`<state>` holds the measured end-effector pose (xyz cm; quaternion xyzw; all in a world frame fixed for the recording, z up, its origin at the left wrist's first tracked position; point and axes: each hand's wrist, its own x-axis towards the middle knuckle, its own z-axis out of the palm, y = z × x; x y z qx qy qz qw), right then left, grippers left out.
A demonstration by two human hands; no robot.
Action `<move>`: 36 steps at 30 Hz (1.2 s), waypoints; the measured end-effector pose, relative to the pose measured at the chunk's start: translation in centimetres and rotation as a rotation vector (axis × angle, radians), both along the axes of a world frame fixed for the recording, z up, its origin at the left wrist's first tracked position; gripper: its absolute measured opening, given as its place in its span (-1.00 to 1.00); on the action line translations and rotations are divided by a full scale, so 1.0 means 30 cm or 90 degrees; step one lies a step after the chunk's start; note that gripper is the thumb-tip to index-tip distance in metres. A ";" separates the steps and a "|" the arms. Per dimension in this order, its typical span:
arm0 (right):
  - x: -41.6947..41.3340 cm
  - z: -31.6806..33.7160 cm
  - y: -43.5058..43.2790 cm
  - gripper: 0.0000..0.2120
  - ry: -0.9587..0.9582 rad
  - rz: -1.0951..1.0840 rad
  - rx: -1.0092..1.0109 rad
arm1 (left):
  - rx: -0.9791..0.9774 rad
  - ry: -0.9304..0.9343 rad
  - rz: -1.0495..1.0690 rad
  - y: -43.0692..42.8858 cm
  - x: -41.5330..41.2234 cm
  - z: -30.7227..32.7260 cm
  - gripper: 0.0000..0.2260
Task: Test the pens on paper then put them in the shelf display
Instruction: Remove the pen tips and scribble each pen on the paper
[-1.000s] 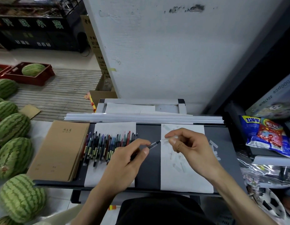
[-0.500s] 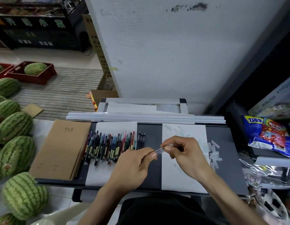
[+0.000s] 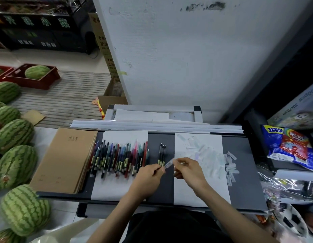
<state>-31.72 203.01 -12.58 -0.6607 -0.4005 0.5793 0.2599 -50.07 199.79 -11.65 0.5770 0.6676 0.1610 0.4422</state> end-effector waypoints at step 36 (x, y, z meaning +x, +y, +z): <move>-0.189 -0.126 0.125 -0.82 -0.538 0.288 0.080 | 0.031 0.327 -0.029 0.141 -0.115 -0.130 -0.61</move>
